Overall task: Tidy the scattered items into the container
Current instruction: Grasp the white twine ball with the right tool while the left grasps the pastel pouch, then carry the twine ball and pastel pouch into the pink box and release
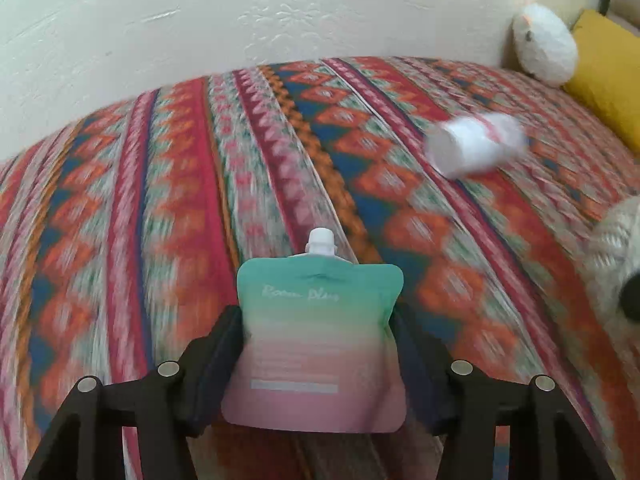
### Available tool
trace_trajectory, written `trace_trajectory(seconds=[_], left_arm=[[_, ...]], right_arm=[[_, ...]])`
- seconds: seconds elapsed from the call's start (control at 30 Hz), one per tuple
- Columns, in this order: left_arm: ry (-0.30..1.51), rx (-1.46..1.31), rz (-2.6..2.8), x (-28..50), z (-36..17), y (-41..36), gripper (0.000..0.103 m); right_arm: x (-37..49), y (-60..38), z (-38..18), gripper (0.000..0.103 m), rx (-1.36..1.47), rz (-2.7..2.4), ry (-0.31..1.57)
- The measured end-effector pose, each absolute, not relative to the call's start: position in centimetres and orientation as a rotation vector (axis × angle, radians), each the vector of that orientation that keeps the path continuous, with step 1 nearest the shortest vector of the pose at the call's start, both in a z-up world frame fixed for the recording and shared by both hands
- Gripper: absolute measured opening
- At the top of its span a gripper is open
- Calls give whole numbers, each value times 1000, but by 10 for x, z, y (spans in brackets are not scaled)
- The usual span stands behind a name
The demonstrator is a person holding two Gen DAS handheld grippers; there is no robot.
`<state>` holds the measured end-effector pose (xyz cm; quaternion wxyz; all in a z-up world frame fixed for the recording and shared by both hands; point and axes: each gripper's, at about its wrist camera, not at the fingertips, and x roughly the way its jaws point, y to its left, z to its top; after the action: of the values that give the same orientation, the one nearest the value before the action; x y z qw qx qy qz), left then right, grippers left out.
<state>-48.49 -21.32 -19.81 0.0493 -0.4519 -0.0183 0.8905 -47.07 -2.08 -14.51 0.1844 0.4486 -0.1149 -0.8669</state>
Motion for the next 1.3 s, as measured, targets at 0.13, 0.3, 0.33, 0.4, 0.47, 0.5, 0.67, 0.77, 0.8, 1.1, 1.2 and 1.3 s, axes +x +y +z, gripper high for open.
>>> trace_trajectory(seconds=[0.13,0.3,0.33,0.4,0.47,0.5,0.67,0.77,0.8,1.1,1.2,1.3], left_arm=[[-86,-1364,2736,-401,-172,-195,62],[-20,-1287,2756,-317,-132,-162,62],[-2,-1265,2766,-302,-123,-156,62],[11,-1222,2767,-273,-106,-143,62],[19,-1190,2758,-248,-92,-131,62],[32,-1175,2755,-233,-86,-121,62],[40,-1111,2701,-180,-64,-77,62],[52,-1065,2654,-163,-52,-49,62],[61,-1050,2641,-160,-48,-39,62],[140,-920,2482,-173,-4,75,62],[153,-899,2447,-198,6,107,62],[179,-895,2433,-227,13,130,62]], right_arm=[[-405,-6,-117,53,1230,-2435,-296],[-319,19,-89,53,1189,-2448,-257],[-303,25,-84,53,1183,-2452,-251],[-271,36,-75,53,1172,-2460,-241],[-239,46,-66,53,1160,-2467,-231],[-222,52,-62,53,1155,-2471,-225],[-156,95,-51,53,1145,-2516,-230],[-127,128,-43,53,1136,-2565,-257],[-119,141,-40,53,1132,-2586,-271],[-93,248,-14,53,1087,-2768,-391],[-106,276,-4,53,1072,-2827,-395],[-139,305,9,53,1050,-2889,-392]])
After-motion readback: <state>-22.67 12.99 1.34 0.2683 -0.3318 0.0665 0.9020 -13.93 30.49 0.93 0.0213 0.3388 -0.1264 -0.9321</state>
